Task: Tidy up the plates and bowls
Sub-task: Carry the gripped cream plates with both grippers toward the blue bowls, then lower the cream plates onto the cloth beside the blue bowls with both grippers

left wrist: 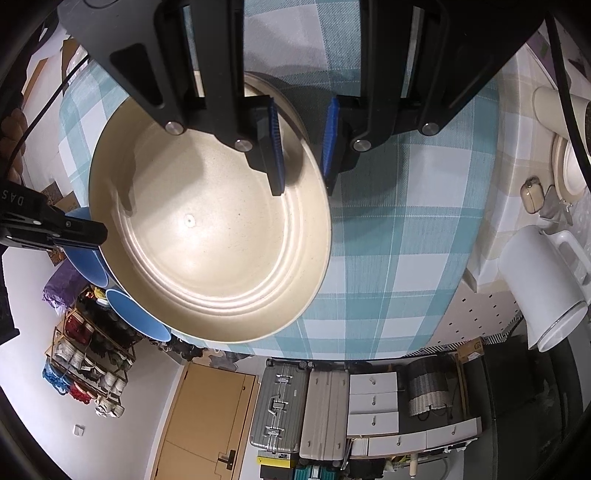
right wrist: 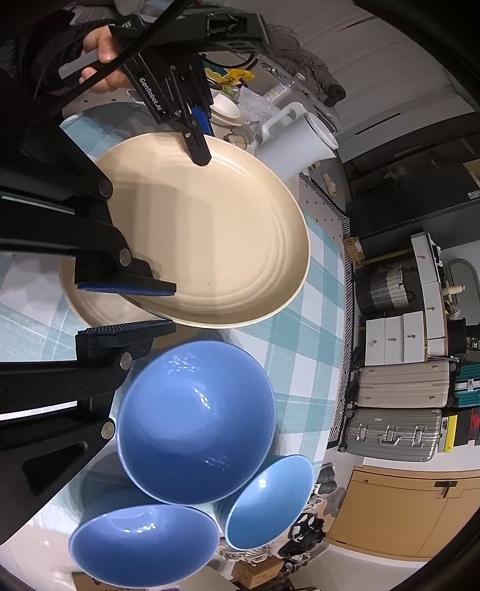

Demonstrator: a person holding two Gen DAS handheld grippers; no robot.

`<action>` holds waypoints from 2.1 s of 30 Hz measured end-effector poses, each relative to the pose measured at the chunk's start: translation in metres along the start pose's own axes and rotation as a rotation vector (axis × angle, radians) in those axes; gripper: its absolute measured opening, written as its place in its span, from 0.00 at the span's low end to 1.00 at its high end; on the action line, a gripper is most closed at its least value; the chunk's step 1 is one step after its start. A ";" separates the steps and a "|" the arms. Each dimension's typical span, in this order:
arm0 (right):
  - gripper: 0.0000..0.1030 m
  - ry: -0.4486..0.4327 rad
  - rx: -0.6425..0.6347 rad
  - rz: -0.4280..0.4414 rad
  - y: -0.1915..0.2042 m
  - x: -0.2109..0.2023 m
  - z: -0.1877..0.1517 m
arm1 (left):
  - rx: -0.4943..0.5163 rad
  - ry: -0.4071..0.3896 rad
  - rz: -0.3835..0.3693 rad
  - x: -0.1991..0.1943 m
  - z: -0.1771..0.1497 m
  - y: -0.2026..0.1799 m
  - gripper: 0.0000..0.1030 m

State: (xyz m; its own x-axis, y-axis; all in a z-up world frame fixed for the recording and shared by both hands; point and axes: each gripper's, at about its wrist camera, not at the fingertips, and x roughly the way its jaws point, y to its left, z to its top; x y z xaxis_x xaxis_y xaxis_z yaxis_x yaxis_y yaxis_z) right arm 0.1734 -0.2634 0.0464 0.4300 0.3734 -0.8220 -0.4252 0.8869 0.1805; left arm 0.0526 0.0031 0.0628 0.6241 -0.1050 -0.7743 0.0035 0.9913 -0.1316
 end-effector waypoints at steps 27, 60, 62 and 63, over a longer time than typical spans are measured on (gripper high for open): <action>0.15 0.067 0.039 0.036 -0.011 0.035 -0.039 | 0.052 0.075 0.016 0.049 -0.029 -0.001 0.16; 0.15 0.115 0.015 -0.054 -0.009 0.056 -0.055 | 0.137 0.098 0.096 0.087 -0.037 -0.018 0.19; 0.15 0.118 0.015 -0.053 -0.009 0.056 -0.056 | 0.150 0.097 0.104 0.088 -0.038 -0.019 0.19; 0.15 0.119 0.016 -0.052 -0.010 0.057 -0.057 | 0.154 0.097 0.109 0.088 -0.038 -0.020 0.19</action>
State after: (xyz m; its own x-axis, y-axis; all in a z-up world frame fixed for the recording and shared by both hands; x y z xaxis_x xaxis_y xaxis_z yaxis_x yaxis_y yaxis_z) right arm 0.1564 -0.2665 -0.0327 0.3534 0.2927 -0.8885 -0.3914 0.9089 0.1438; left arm 0.0779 -0.0291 -0.0265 0.5495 0.0035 -0.8355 0.0646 0.9968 0.0467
